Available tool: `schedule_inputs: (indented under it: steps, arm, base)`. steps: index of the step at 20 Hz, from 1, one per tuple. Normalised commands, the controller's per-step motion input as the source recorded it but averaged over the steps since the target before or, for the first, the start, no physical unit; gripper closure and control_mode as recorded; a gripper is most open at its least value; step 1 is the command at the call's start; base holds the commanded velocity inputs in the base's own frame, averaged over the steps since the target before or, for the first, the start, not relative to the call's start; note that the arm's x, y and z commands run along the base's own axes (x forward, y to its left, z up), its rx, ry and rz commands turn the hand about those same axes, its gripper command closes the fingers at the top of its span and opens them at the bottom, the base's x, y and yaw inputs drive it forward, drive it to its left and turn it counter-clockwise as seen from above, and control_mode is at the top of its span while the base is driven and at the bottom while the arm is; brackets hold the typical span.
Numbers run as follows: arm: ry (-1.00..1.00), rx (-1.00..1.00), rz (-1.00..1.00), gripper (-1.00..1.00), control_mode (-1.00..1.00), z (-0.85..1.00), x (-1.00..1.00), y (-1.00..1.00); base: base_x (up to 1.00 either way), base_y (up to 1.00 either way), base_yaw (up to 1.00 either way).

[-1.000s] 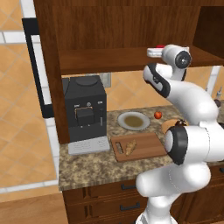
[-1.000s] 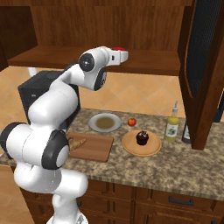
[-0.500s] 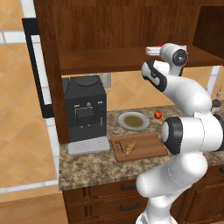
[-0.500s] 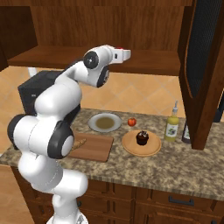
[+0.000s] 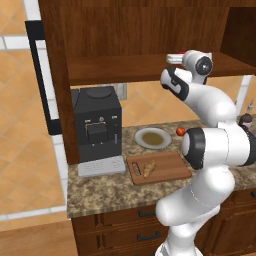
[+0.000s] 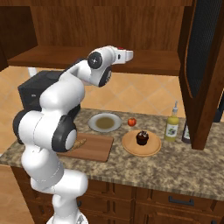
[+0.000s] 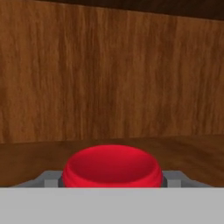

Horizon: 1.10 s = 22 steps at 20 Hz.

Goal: From the different types of pastries on the counter, select a croissant and place it on the cutting board. Then retrieve a jar of jam from the cabinet and place it alongside the croissant on the cutting board.

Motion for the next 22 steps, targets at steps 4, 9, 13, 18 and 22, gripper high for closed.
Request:
schedule_inputs:
  steps: [4, 9, 13, 18, 22]
  arm:
    - [0.0, 0.0, 0.0, 1.0, -1.0, -0.12, 0.01, -0.07]
    - [0.0, 0.0, 0.0, 1.0, -1.0, -0.01, 0.0, 0.0]
    - [0.0, 0.0, 0.0, 1.0, -1.0, 0.0, 0.0, 0.0]
    - [0.0, 0.0, 0.0, 1.0, -1.0, 0.0, -0.23, 0.0]
    - [-0.04, -0.01, 0.05, 1.0, -1.0, -0.02, -0.98, 0.0]
  base:
    - [0.0, 0.0, 0.0]
    - [0.0, 0.0, 0.0]
    - [0.0, 0.0, 0.0]
    - [0.0, 0.0, 0.0]
    - [0.0, 0.0, 0.0]
